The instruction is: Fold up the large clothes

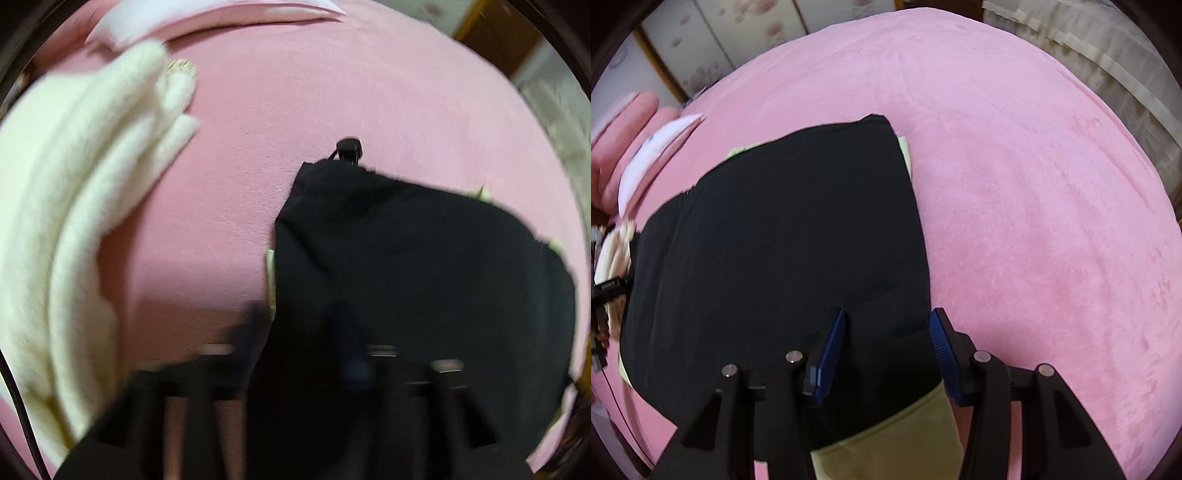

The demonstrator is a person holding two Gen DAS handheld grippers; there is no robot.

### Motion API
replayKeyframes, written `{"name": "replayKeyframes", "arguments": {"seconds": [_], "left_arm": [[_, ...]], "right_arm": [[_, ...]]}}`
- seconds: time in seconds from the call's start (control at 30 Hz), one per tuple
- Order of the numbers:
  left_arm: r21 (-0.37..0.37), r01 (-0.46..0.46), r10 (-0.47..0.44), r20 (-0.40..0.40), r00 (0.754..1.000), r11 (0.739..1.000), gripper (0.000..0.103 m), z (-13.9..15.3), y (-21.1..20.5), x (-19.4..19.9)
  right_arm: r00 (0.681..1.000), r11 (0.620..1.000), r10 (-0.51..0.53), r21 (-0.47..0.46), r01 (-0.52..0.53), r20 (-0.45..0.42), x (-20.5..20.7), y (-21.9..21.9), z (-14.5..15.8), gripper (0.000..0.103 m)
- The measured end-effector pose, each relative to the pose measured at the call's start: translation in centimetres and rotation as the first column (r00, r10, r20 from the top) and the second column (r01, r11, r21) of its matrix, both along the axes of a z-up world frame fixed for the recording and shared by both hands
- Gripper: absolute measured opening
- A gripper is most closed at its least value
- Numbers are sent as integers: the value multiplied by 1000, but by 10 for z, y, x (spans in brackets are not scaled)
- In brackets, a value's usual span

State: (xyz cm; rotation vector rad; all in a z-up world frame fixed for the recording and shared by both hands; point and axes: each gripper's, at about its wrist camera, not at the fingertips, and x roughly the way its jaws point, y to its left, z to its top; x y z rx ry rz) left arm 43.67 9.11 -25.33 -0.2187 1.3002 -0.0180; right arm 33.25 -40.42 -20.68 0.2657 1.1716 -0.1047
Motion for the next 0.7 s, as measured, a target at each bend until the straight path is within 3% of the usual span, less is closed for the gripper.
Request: {"name": "replayKeyframes", "arguments": {"seconds": [0.27,0.3,0.37,0.4,0.43,0.5,0.57,0.7], "left_arm": [[-26,-112,113,38,993,993,4,20,23,-19],[0,-119,119,40,992,993,3,21,24,-20],[184,-144,134,65,989,972,0,23,32,-19],[225,-154,144,62,988,962,0,22,38,-19],[221,-173,171,30,985,960,0,16,50,-18],[135,-233,238,-25,971,963,1,9,72,-23],[73,-260,260,-2,965,963,1,18,79,-36],[24,-171,170,16,985,985,3,39,57,-63]], "right_arm": [[1000,999,1,33,-1,4,6,9,1,50],[1000,1000,15,26,-15,4,7,13,2,50],[999,999,45,-7,-45,3,11,21,4,50],[998,998,56,-14,-56,9,12,24,7,50],[998,998,60,-13,-60,14,13,26,8,50],[997,997,71,-11,-70,23,14,30,12,50],[997,997,67,-48,-65,36,15,32,20,50],[986,991,72,-121,-54,151,6,49,51,50]]}}
